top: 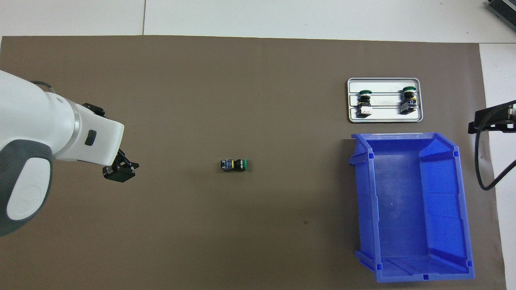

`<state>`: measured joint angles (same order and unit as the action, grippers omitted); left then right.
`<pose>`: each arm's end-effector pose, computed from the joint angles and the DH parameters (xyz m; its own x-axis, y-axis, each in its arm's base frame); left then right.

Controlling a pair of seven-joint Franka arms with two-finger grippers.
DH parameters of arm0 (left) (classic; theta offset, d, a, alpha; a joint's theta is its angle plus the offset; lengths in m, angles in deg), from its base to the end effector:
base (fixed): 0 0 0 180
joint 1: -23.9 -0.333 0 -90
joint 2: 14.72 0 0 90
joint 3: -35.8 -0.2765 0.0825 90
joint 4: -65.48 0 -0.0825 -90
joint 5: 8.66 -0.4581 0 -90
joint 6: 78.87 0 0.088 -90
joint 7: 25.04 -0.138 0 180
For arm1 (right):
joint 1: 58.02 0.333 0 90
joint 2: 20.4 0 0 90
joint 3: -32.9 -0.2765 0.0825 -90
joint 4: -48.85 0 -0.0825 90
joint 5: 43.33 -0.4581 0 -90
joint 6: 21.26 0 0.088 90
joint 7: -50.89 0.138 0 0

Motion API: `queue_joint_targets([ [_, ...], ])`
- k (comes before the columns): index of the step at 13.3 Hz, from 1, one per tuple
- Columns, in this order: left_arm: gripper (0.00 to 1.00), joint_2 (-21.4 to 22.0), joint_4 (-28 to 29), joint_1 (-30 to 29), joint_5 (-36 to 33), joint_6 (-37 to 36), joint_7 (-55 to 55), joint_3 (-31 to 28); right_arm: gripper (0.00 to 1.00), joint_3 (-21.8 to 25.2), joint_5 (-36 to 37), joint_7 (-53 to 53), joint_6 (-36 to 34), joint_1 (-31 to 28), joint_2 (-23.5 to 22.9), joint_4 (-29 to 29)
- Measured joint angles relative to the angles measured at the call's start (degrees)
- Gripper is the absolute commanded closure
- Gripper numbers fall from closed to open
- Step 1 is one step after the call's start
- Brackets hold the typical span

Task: Place and press button with both arms

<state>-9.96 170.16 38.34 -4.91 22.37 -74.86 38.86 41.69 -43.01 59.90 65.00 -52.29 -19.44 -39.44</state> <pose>0.5850 -0.1931 0.4819 0.3966 -0.9160 0.0604 -0.9180 -0.3961 0.0215 0.6161 -0.0343 0.5749 0.9777 -0.2094 -0.0182 -0.2093 -0.9778 0.0059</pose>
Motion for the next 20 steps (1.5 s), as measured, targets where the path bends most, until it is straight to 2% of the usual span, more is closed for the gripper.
queue_joint_targets([
  [4, 0.0, -0.66, 4.44, 6.2, 0.05, 8.17, -1.0, 0.17, 0.0, -0.4, 0.0, -1.0, -0.33, 1.33, 0.08, -1.15],
  [10, 0.0, -8.56, 6.79, 13.76, 0.05, 19.88, -1.0, 0.13, 0.0, 0.1, 0.0, -3.59, -0.14, 1.23, 0.29, -1.16],
  [14, 0.0, -11.05, 6.99, 15.68, 0.06, 23.79, 0.38, 0.0, 0.0, 0.09, 0.0, -3.6, -0.12, 1.26, 0.3, -1.16],
  [20, 0.0, -18.35, 7.11, 17.75, 0.05, 30.56, 3.49, -0.09, 0.0, 0.09, 0.0, -3.61, 0.34, 1.26, 0.3, -1.26],
])
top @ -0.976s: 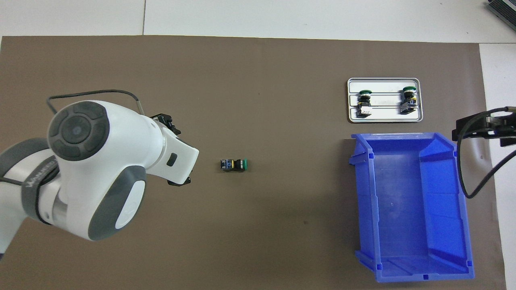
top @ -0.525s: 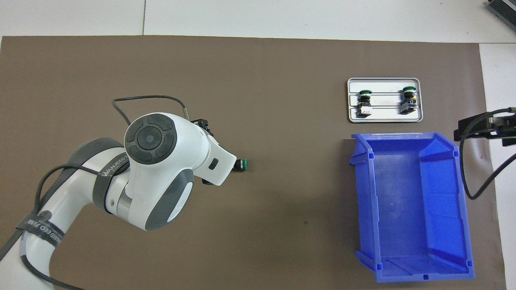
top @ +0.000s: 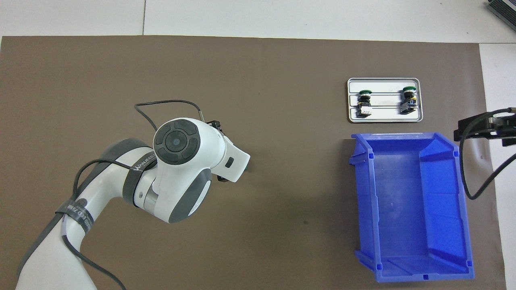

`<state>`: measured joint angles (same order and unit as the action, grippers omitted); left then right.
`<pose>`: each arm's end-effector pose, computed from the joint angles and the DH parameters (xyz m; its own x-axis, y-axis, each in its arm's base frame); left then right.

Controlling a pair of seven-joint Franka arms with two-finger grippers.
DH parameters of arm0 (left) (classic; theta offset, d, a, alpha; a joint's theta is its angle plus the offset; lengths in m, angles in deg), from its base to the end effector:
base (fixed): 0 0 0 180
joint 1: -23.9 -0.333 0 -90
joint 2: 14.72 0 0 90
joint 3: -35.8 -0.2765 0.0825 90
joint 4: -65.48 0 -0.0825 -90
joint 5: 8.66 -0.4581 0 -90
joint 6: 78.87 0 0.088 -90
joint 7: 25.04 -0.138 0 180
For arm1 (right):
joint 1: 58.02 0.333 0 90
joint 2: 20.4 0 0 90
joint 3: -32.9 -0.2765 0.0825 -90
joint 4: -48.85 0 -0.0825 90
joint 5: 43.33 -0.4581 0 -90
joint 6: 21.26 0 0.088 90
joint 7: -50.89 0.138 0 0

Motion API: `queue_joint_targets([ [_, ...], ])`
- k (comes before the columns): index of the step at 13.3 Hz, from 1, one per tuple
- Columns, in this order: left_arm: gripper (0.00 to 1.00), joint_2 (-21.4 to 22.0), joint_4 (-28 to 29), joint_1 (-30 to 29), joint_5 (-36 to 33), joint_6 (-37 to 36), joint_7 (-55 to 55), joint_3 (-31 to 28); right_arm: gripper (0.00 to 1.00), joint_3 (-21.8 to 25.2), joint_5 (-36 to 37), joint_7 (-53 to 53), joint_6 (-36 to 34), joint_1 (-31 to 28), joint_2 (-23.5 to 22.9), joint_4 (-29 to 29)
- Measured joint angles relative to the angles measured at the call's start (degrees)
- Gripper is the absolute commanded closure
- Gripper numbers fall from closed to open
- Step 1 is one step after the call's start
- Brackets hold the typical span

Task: Place and press button with both arms

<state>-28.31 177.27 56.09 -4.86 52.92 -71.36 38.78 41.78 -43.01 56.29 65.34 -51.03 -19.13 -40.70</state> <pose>0.5455 -0.3879 0.2574 0.1874 -0.9744 0.1240 -0.9806 -0.1929 -0.0340 0.6154 -0.0219 0.5668 0.9915 -0.1271 -0.0292 -0.1270 -0.9919 0.0049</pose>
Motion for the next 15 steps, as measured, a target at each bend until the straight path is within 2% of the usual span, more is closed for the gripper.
queue_joint_targets([
  [4, 0.0, -4.29, -0.09, 2.54, 0.0, 3.59, 3.29, -0.03, 0.0, -0.02, 0.0, 0.0, 1.7, 0.08, 0.0, -0.29],
  [15, 0.01, -4.6, 3.53, 3.59, -0.01, 9.15, 4.86, -0.17, 0.0, -0.05, 0.0, 0.0, 1.81, 0.16, 0.01, -0.54],
])
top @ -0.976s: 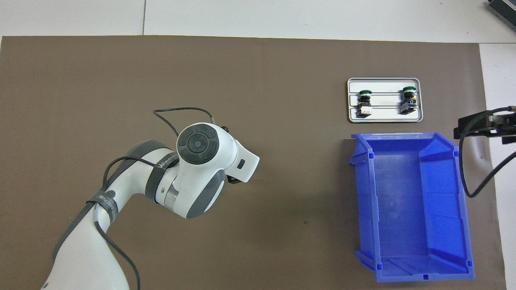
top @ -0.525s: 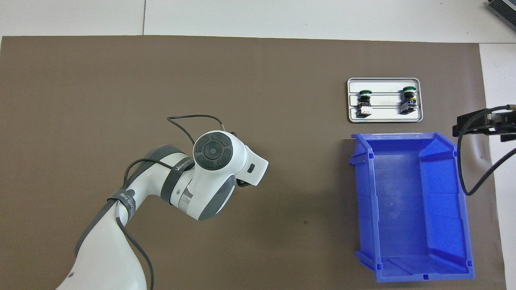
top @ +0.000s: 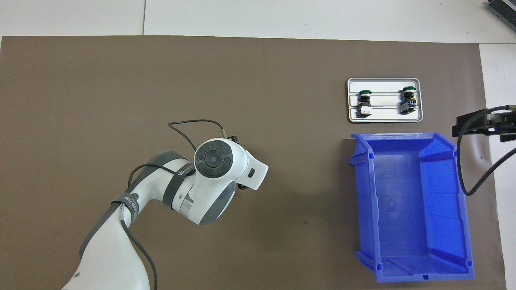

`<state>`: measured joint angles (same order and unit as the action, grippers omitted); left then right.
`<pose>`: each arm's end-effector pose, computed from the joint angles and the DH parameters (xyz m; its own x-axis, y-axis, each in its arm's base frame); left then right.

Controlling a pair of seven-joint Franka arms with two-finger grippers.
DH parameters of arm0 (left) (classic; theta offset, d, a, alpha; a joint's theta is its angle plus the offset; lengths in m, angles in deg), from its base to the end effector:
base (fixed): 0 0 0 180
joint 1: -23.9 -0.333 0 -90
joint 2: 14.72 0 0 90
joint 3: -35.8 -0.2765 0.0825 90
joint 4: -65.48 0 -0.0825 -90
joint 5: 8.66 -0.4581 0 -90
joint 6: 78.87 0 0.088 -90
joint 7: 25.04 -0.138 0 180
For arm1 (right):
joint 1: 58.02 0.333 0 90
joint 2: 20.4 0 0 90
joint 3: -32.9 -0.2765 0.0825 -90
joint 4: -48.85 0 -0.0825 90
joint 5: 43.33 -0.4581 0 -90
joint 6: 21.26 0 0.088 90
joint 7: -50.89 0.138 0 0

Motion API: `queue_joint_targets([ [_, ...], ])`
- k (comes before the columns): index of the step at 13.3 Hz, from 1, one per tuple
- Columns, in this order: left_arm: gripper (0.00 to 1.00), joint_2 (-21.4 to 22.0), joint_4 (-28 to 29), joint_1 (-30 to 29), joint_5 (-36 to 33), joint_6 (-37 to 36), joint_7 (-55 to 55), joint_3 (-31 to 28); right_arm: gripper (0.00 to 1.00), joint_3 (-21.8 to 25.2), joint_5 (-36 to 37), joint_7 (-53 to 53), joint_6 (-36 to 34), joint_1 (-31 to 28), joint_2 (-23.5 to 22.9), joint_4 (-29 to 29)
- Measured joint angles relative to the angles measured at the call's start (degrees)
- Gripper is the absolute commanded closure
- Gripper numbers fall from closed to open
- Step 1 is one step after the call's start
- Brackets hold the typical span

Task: Place and press button with both arms

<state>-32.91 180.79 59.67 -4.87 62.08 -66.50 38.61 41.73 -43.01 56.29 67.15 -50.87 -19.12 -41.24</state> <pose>0.5140 -0.4124 0.1893 0.2194 -0.9659 0.1378 -0.9733 -0.2264 -0.0374 0.6194 -0.0197 0.5645 0.9923 -0.1233 -0.0070 -0.1233 -0.9924 0.0028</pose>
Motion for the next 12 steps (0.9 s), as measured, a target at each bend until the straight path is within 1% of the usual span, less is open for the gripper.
queue_joint_targets([
  [1, 0.02, 0.0, 0.34, 0.02, 0.0, 0.34, 0.22, 0.01, 0.0, -0.02, 0.0, 0.0, 0.01, 0.03, 0.0, 0.0],
  [4, 0.16, 0.0, 1.11, 0.98, -0.02, 1.11, 1.34, 0.0, 0.0, -0.05, 0.0, 0.0, 0.01, 0.2, 0.0, -0.01],
  [6, 0.21, 0.0, 1.27, 1.43, -0.03, 1.2, 1.86, -0.06, 0.0, -0.05, 0.0, 0.0, 0.01, 0.23, 0.01, -0.03],
  [9, 0.23, 0.01, 1.27, 1.4, -0.03, 1.31, 2.03, -0.65, 0.0, -0.04, 0.0, 0.0, -0.21, 0.19, 0.05, -0.04],
  [11, 0.31, 0.01, 1.27, 1.38, -0.03, 1.37, 2.04, -0.85, 0.0, -0.04, 0.0, 0.0, -0.23, 0.19, 0.12, -0.05],
  [12, 0.37, 0.04, 1.27, 1.38, -0.03, 1.42, 2.05, -0.87, 0.0, -0.04, 0.0, 0.0, -0.23, 0.18, 0.15, -0.05],
])
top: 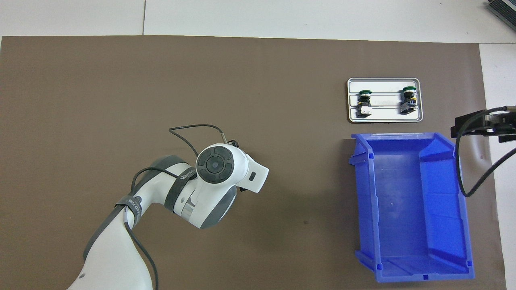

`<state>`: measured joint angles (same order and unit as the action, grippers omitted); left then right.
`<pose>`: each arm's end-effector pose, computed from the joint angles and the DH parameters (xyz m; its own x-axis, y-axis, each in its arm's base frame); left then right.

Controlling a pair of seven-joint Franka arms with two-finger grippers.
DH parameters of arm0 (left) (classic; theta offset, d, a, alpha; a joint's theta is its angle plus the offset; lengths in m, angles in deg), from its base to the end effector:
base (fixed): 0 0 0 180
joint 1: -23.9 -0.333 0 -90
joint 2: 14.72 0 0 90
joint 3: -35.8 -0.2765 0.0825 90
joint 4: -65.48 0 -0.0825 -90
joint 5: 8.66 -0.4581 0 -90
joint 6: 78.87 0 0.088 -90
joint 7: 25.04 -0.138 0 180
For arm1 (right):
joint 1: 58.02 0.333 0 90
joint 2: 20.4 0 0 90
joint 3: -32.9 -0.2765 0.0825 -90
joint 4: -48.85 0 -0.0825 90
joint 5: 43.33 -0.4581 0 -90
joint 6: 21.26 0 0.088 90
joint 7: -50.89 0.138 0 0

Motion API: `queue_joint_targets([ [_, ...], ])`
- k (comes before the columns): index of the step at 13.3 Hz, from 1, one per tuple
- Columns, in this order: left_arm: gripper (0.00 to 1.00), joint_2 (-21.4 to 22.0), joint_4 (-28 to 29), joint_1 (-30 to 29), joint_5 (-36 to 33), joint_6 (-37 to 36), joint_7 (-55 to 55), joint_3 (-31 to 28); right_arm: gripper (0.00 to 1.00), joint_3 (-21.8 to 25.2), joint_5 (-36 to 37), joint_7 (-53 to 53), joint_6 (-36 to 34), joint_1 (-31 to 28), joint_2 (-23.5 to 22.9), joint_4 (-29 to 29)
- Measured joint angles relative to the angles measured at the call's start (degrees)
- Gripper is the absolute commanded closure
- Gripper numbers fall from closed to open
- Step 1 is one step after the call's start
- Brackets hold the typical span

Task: Place and press button with both arms

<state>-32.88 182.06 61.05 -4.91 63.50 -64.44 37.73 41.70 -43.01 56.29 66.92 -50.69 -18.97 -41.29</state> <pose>0.5065 -0.4132 0.1812 0.2449 -0.9597 0.1375 -0.9668 -0.2524 -0.0393 0.6182 -0.0175 0.5653 0.9928 -0.1197 -0.0093 -0.1197 -0.9928 0.0027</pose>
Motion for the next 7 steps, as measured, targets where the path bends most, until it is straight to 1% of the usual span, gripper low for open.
queue_joint_targets([
  [2, 0.51, 0.03, 0.0, -0.01, 0.0, 0.08, 0.04, -0.05, 0.0, 0.02, 0.0, 0.0, 0.0, -0.1, 0.04, 0.0],
  [3, 0.6, 0.03, 0.0, -0.01, 0.0, 0.13, 0.04, -0.06, 0.0, 0.02, 0.0, 0.0, 0.0, -0.18, 0.05, 0.0],
  [4, 0.67, 0.04, 0.0, -0.01, 0.0, 0.15, 0.06, -0.08, 0.0, 0.05, 0.0, 0.0, 0.0, -0.2, 0.06, 0.0],
  [5, 0.77, 0.04, -0.01, -0.01, 0.0, 0.17, 0.07, -0.1, 0.0, 0.05, 0.0, 0.0, 0.0, -0.2, 0.06, 0.0],
  [6, 0.91, 0.11, -0.04, -0.01, -0.01, 0.19, 0.07, -0.11, 0.0, 0.05, 0.0, 0.0, 0.0, -0.2, 0.06, -0.01],
  [7, 1.0, 0.17, -0.05, -0.02, -0.01, 0.19, 0.07, -0.12, 0.0, 0.05, 0.0, 0.0, 0.0, -0.19, 0.06, -0.02],
])
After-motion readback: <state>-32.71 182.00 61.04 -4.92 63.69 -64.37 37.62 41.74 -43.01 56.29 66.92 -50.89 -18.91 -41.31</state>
